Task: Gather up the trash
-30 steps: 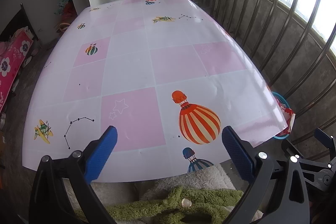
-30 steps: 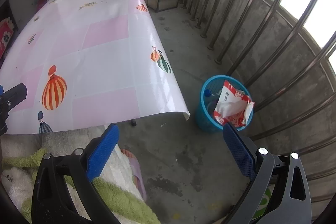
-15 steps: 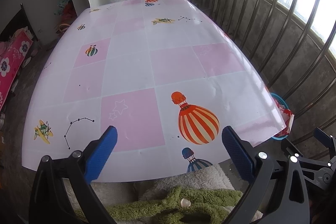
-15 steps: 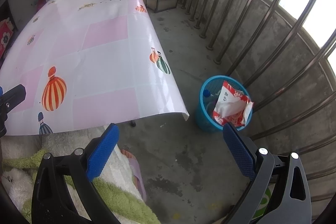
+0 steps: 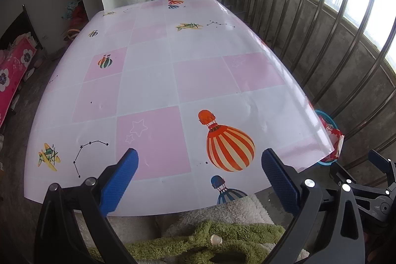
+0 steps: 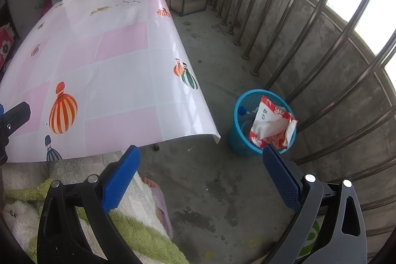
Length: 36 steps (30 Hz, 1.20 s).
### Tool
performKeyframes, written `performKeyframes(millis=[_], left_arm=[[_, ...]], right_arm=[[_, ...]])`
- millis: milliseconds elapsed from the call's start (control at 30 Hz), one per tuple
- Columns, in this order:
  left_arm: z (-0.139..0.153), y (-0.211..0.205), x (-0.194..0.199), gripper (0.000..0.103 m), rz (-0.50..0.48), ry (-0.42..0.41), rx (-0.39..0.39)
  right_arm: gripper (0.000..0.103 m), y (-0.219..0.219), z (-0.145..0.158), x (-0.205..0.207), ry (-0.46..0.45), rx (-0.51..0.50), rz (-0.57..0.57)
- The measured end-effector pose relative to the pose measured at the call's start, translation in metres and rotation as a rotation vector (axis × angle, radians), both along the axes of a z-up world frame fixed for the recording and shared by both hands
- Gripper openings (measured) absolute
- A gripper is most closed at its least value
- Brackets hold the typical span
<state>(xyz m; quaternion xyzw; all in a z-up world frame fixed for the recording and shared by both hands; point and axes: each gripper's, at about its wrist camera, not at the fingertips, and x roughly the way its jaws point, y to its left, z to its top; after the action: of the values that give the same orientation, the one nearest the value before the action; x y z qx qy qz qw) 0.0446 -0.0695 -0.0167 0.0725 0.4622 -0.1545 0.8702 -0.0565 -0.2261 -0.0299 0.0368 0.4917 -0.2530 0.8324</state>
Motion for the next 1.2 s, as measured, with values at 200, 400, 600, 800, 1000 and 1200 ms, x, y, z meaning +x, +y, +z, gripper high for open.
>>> performKeyframes(millis=[200,400,600,800,1000,1200], left_arm=[[0.0,-0.0004,0.0007,0.098,-0.001,-0.001,-0.001],[0.0001,-0.0004,0.0007,0.098,0.0,-0.001,-0.001],[0.0002,-0.0003,0.0009,0.098,0.0,-0.001,-0.001],[0.0008,-0.0004,0.0019,0.098,0.0,-0.002,0.0],[0.003,-0.0015,0.0034,0.098,0.005,-0.005,-0.001],[0.003,-0.0013,0.0029,0.098,0.007,-0.006,-0.001]], right_arm=[[0.095,-0.0022,0.0012,0.0015,0.001,0.0,-0.002],[0.095,-0.0017,0.0016,0.0011,0.0,0.0,-0.003],[0.095,-0.0021,0.0015,0.0015,-0.001,-0.002,-0.002],[0.095,-0.0011,0.001,0.0009,0.0,-0.002,-0.003],[0.095,-0.0005,0.0012,0.0008,-0.001,-0.003,-0.005],[0.095,0.0003,0.0009,0.0007,-0.001,-0.003,-0.005]])
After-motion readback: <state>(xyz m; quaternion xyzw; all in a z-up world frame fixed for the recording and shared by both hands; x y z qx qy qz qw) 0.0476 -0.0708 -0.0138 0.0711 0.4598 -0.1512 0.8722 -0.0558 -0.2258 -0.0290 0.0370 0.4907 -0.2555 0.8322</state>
